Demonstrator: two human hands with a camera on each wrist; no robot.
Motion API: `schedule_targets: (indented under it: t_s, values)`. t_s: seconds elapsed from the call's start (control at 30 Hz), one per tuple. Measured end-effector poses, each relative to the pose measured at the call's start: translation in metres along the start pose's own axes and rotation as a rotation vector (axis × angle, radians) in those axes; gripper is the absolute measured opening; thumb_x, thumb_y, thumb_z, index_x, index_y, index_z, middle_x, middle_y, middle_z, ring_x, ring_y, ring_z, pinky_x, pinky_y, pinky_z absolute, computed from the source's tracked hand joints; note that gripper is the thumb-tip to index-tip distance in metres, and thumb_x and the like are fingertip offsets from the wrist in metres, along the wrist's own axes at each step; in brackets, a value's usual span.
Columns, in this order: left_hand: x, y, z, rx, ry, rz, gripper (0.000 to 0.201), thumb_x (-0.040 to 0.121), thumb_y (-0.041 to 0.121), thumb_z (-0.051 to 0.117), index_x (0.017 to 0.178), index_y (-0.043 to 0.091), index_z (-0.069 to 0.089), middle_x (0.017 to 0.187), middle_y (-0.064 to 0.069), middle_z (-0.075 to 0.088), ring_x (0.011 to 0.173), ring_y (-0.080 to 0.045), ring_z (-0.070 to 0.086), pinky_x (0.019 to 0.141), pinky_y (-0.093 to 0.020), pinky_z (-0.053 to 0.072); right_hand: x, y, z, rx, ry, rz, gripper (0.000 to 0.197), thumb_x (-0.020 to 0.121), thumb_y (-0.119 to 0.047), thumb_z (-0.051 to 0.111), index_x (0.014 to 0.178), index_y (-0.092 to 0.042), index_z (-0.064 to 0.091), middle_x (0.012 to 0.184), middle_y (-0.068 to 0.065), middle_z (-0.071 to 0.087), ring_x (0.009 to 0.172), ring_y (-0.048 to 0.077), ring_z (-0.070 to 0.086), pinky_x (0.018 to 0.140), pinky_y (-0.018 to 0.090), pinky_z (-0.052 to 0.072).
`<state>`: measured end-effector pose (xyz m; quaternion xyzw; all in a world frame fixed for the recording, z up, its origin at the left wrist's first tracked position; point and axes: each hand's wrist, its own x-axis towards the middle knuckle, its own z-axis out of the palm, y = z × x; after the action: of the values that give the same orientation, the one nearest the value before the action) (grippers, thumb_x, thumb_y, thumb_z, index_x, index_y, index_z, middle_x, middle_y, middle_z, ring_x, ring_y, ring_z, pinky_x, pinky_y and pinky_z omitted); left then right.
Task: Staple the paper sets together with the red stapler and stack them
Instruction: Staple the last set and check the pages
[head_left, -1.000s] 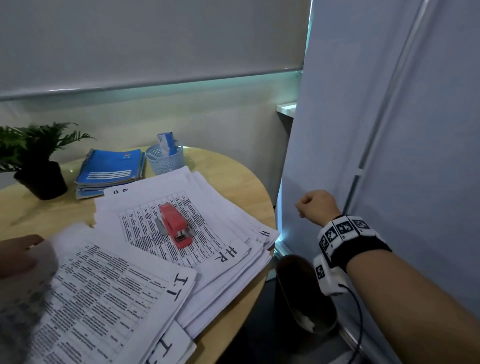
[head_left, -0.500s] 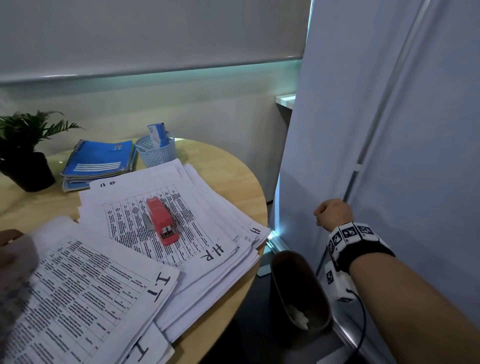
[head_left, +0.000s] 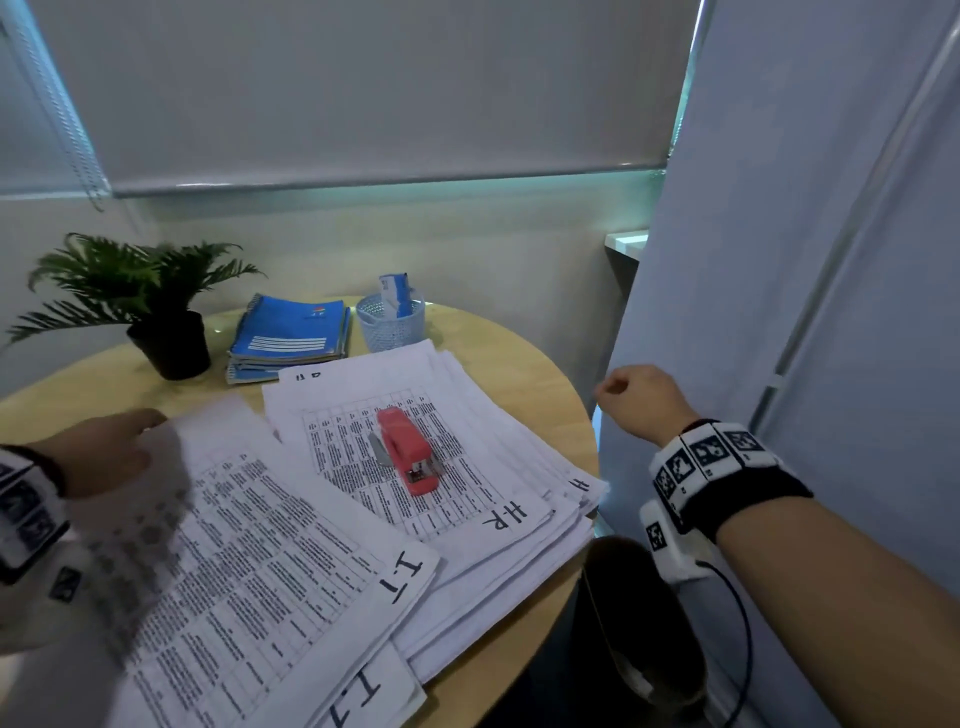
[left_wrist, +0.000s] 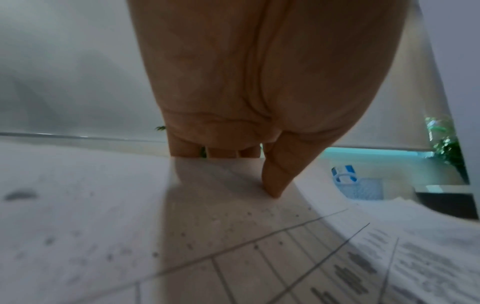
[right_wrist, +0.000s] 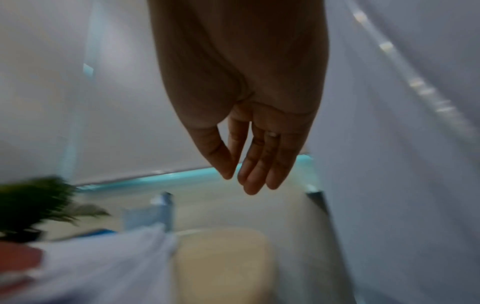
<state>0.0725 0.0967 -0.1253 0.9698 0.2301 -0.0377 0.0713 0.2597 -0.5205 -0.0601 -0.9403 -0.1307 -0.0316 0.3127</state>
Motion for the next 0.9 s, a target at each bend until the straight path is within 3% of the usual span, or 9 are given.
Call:
schedule_targets:
  t_s: [0.07,0.2,0.3,0.43,0.57,0.7,0.8,0.87,0.9]
  values:
    - [-0.08,0.102,-0.05,0.017,0.094,-0.034,0.046,0.087,0.002,0.051,0.132,0.007,0.046,0.124,-0.018,0.056,0.108,-0.032,0.054,0.09,-0.036,0.04,0.001,-0.041,-0.001,0.036,-0.029,-0.088,0.018,0.088,-0.017,0.058,0.09,-0.003,0.07,0.093,0.011,0.07,0.092,0.027,0.063,0.08,0.031,0.049]
    - [-0.13,0.145,-0.095,-0.05,0.206,-0.049,0.054,0.092,0.003,0.043,0.143,0.019,0.036,0.127,-0.02,0.054,0.108,-0.034,0.053,0.088,-0.035,0.039,-0.006,-0.126,0.011,0.091,-0.105,-0.254,0.013,0.085,-0.017,0.064,0.092,-0.009,0.072,0.094,0.002,0.069,0.09,0.018,0.062,0.08,0.026,0.048]
    - [-0.15,0.156,-0.126,-0.126,0.325,0.018,0.048,0.094,0.01,0.042,0.14,0.023,0.039,0.133,-0.014,0.052,0.117,-0.031,0.051,0.095,-0.035,0.039,-0.02,-0.184,0.028,0.112,-0.201,-0.34,0.02,0.083,-0.023,0.071,0.1,-0.015,0.067,0.088,-0.004,0.062,0.079,0.01,0.057,0.069,0.019,0.041]
    - [-0.173,0.175,-0.158,-0.288,0.506,0.161,0.037,0.095,0.011,0.045,0.13,0.018,0.05,0.124,-0.007,0.058,0.107,-0.023,0.053,0.087,-0.029,0.038,-0.04,-0.234,0.059,0.315,-0.491,-0.339,0.064,0.078,-0.038,0.076,0.132,-0.02,0.045,0.115,-0.001,0.059,0.104,0.015,0.058,0.084,0.025,0.044]
    - [-0.186,0.166,-0.17,-0.462,0.634,0.282,0.031,0.09,0.011,0.052,0.113,0.031,0.054,0.102,0.007,0.058,0.096,-0.018,0.056,0.086,-0.031,0.045,-0.058,-0.256,0.087,0.556,-0.451,-0.356,0.04,0.083,-0.025,0.073,0.119,-0.013,0.06,0.11,0.004,0.068,0.1,0.019,0.064,0.086,0.031,0.051]
    - [-0.189,0.134,-0.16,-0.455,0.998,0.048,0.06,0.082,0.031,0.067,0.135,0.025,0.04,0.133,-0.005,0.044,0.123,-0.024,0.042,0.109,-0.045,0.03,-0.061,-0.263,0.096,0.867,-0.335,-0.266,0.029,0.084,-0.02,0.072,0.111,-0.011,0.064,0.105,0.005,0.071,0.097,0.017,0.066,0.087,0.03,0.052]
    - [-0.194,0.121,-0.147,-1.033,0.749,-0.067,0.079,0.083,0.04,0.067,0.144,0.021,0.021,0.141,-0.006,0.04,0.124,-0.021,0.045,0.106,-0.042,0.037,-0.062,-0.273,0.089,0.966,-0.283,-0.307,0.03,0.083,-0.019,0.072,0.111,-0.014,0.061,0.105,0.0,0.07,0.099,0.013,0.064,0.088,0.026,0.05]
    - [-0.192,0.123,-0.137,-1.347,0.599,0.02,0.063,0.087,0.036,0.062,0.138,0.016,0.032,0.129,-0.006,0.056,0.108,-0.015,0.058,0.097,-0.037,0.047,-0.063,-0.284,0.085,1.022,-0.255,-0.347,0.033,0.083,-0.016,0.071,0.114,-0.015,0.059,0.106,0.001,0.069,0.099,0.014,0.064,0.081,0.023,0.051]
    - [-0.191,0.126,-0.136,-1.377,0.638,0.055,0.051,0.089,0.034,0.06,0.131,0.014,0.038,0.12,-0.003,0.061,0.102,-0.01,0.061,0.093,-0.032,0.05,-0.063,-0.29,0.083,1.035,-0.218,-0.365,0.036,0.083,-0.018,0.071,0.116,-0.015,0.057,0.107,0.001,0.068,0.099,0.014,0.064,0.079,0.022,0.051]
